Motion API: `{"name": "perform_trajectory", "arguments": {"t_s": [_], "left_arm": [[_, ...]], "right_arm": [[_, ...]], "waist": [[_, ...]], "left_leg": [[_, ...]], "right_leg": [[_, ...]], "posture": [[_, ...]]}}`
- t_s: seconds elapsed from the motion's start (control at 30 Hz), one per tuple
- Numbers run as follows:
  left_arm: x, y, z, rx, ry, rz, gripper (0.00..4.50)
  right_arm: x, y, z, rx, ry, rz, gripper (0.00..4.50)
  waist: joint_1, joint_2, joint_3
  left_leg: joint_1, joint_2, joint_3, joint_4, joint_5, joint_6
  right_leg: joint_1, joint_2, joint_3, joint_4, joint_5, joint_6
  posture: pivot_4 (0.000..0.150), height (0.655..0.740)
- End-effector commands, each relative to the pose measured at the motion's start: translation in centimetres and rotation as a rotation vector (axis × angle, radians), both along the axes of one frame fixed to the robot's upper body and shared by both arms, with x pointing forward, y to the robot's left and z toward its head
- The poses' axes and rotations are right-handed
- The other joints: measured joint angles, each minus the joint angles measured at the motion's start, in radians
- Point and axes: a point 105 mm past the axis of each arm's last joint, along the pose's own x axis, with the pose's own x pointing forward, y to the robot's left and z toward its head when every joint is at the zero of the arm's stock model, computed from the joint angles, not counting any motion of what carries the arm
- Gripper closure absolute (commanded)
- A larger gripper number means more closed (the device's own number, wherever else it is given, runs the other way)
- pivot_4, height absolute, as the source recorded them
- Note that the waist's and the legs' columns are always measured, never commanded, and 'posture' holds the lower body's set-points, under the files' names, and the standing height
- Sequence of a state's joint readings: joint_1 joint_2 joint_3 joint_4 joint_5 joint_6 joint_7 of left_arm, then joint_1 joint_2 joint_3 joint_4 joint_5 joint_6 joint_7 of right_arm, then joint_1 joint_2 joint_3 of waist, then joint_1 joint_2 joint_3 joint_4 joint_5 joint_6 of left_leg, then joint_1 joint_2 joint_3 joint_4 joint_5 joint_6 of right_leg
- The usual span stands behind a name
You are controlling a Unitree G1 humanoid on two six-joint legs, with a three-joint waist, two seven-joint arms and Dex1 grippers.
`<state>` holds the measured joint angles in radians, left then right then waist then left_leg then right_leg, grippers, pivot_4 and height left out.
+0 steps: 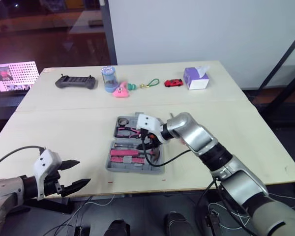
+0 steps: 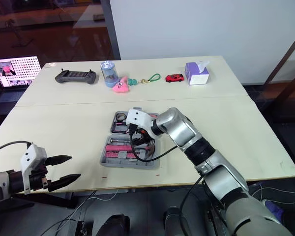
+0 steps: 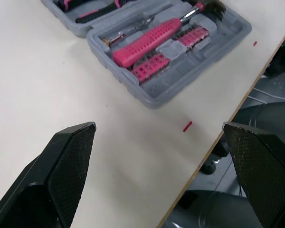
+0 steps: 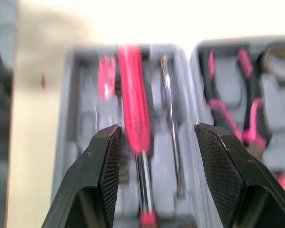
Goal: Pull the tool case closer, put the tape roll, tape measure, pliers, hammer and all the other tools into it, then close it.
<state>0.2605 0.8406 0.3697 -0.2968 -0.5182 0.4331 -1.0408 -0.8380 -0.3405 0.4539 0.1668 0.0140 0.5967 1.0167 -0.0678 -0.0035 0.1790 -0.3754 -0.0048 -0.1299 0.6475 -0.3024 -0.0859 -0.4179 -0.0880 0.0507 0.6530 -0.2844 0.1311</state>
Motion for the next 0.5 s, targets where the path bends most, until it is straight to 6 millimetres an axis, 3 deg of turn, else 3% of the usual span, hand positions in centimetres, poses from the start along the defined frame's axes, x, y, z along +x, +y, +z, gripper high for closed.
{"name": "perform_trajectory", "arguments": {"t_s": [0.03, 0.13, 0.23, 0.27, 0.5], "left_arm": [[0.3, -0.9, 1.0, -0.029, -0.033, -0.030, 0.00], [0.6, -1.4, 1.2, -0.044, -0.039, -0.041, 0.00], [0.8, -1.6, 1.2, -0.049, -0.039, -0.049, 0.00], [0.8, -1.7, 1.2, -0.048, -0.038, -0.052, 0.00], [1.0, -1.8, 1.3, -0.046, -0.039, -0.061, 0.00]], "right_arm": [[-0.6, 0.4, 1.2, 0.080, -0.043, 0.047, 1.91], [-1.2, 1.0, 0.8, 0.122, 0.020, 0.063, 2.75], [-1.0, 1.6, -0.4, 0.093, 0.000, 0.051, 4.17], [-0.9, 1.7, -0.9, 0.080, 0.004, 0.045, 4.45], [-0.1, 2.3, -3.7, 0.029, 0.060, -0.025, 4.45]], "waist": [[-0.001, 0.000, 0.000], [-0.003, 0.000, 0.000], [-0.004, 0.000, 0.000], [-0.004, 0.000, 0.000], [-0.002, 0.000, 0.000]], "left_leg": [[0.000, 0.000, 0.000, 0.000, 0.000, 0.000], [0.000, 0.000, 0.000, 0.000, 0.000, 0.000], [0.000, 0.000, 0.000, 0.000, 0.000, 0.000], [0.000, 0.000, 0.000, 0.000, 0.000, 0.000], [0.000, 0.000, 0.000, 0.000, 0.000, -0.001]], "right_leg": [[0.000, 0.000, 0.000, 0.000, 0.000, 0.000], [0.000, 0.000, 0.000, 0.000, 0.000, 0.000], [0.000, 0.000, 0.000, 0.000, 0.000, 0.000], [0.000, 0.000, 0.000, 0.000, 0.000, 0.000], [0.000, 0.000, 0.000, 0.000, 0.000, 0.000]], "posture": [[0.150, 0.7400], [0.150, 0.7400], [0.150, 0.7400], [0.150, 0.7400], [0.150, 0.7400]]}}
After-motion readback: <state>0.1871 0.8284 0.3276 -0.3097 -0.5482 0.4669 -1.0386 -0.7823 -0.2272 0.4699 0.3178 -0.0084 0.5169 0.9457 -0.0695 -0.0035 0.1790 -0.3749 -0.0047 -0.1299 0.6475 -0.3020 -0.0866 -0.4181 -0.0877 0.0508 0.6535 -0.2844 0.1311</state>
